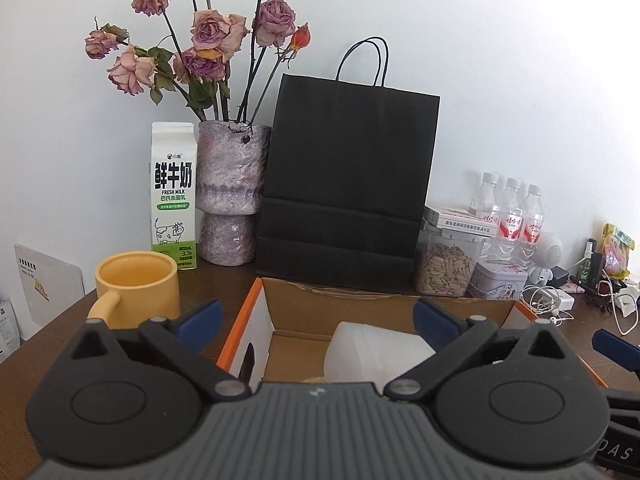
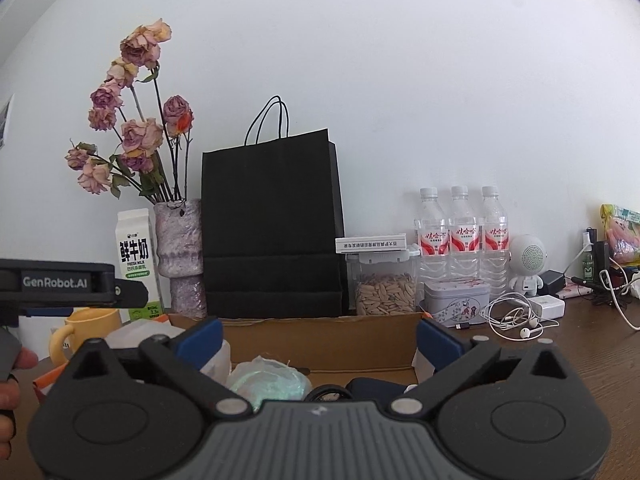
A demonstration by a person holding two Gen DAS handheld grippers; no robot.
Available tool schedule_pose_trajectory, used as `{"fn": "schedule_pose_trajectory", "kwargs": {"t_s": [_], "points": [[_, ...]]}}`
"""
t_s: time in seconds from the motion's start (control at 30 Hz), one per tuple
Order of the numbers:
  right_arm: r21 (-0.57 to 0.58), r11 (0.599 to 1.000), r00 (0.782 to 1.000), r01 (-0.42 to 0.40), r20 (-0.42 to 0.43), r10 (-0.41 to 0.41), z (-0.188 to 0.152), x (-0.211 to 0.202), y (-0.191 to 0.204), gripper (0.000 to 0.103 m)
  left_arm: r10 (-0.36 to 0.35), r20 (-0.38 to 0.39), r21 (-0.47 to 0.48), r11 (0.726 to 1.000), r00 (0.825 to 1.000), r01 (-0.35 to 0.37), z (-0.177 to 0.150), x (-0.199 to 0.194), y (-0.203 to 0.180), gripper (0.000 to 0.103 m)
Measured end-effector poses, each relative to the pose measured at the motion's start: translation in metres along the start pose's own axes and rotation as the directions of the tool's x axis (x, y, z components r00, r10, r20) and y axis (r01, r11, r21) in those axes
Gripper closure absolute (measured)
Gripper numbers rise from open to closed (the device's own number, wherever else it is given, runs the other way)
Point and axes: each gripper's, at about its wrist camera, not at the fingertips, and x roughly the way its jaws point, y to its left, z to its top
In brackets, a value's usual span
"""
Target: Organize objects
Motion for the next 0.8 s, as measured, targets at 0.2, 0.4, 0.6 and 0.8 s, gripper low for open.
{"fn": "schedule_pose_trajectory", "kwargs": {"t_s": [0.2,0.4,0.6,0.8], "points": [[0.0,1.0,0.999,-0.018,-0.033,0.018,0.003,-0.012,0.0,0.0,0.018,0.001,0.028,0.999,1.0,-0.018,-0.001,-0.023,-0.005,0.0],[-0.017,0.999,0.996,-0.04,-0.081,0.038,0.005,-0.044,0.004,0.0,0.019,-0.058,0.055,0.998,0.998,-0.016,-0.01,-0.062,-0.006,0.0],[-0.038,0.998,0.989,-0.049,-0.145,0.043,0.0,-0.086,0.011,0.0,0.021,-0.149,0.077,0.997,0.989,-0.009,-0.028,-0.098,-0.005,0.0],[-0.003,0.999,0.971,-0.049,-0.236,0.047,-0.006,-0.118,0.011,0.0,0.043,-0.227,0.081,0.996,0.973,-0.025,-0.043,-0.128,0.0,0.0]]}}
